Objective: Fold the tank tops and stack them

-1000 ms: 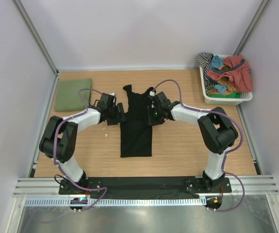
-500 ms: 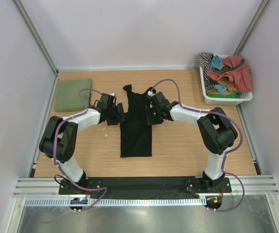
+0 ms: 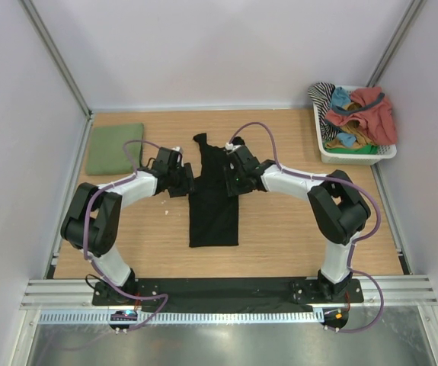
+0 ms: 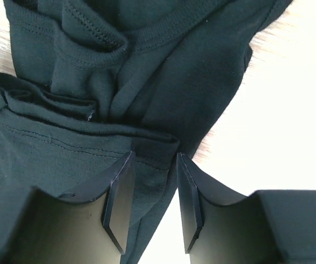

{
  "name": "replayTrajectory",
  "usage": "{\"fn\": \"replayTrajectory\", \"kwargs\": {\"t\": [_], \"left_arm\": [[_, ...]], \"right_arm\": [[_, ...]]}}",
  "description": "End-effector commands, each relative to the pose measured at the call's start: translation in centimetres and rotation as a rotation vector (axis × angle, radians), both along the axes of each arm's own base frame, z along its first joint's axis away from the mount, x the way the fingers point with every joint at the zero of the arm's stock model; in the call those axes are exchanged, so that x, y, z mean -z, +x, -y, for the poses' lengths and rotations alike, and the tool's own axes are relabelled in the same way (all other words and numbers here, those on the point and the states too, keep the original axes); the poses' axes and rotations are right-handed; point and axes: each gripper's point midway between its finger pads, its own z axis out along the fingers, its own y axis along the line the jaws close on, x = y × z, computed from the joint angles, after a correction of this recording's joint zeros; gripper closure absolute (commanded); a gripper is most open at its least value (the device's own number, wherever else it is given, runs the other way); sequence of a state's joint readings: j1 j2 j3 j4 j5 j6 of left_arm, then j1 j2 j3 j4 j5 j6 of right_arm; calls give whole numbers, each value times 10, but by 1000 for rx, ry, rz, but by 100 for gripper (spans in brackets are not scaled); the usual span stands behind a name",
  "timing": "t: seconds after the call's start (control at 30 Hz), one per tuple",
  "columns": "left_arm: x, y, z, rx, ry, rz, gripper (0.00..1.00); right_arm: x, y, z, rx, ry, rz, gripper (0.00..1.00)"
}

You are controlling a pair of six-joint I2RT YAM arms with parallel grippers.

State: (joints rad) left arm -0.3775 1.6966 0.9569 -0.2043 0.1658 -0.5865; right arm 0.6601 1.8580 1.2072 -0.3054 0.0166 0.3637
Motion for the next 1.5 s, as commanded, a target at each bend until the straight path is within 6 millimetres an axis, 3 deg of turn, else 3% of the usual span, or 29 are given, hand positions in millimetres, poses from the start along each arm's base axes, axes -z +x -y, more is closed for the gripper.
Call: {"fn": "replayTrajectory", "kwargs": {"t": [0.0, 0.2, 0.33, 0.43, 0.67, 0.77, 0.8, 0.87, 0.9, 0.93, 1.13, 1.47], "left_arm": [[-17, 6, 6, 34, -34, 70, 49], [-15, 5, 9, 42, -37, 63, 49], [-13, 4, 10, 46, -37, 58, 48], [-13, 3, 11, 50, -36, 53, 48], [-10, 2, 14, 60, -38, 45, 49], [-7, 1, 16, 69, -39, 33, 62], [-6, 1, 17, 71, -39, 31, 74], [-8, 1, 17, 70, -40, 36, 85], [-8, 1, 15, 68, -33, 41, 98], [-11, 2, 14, 65, -31, 49, 100], [-30, 2, 16, 67, -45, 101, 100], [-90, 3, 36, 91, -120, 217, 100]], "right_arm": [[-26, 16, -3, 5, -27, 104, 58], [-20, 15, -4, 3, -37, 92, 72], [-22, 14, -4, 2, -33, 93, 91], [-25, 14, -6, 3, -16, 104, 98], [-35, 14, -7, 0, 21, 133, 99], [-35, 13, -9, -3, 27, 133, 99], [-34, 13, -9, -3, 29, 131, 99], [-35, 13, -9, -2, 29, 133, 99], [-35, 13, -8, -1, 28, 132, 99], [-37, 13, -9, -1, 34, 137, 99], [-51, 11, -8, 2, 60, 155, 99], [-86, 6, 2, 31, 89, 214, 99]]}}
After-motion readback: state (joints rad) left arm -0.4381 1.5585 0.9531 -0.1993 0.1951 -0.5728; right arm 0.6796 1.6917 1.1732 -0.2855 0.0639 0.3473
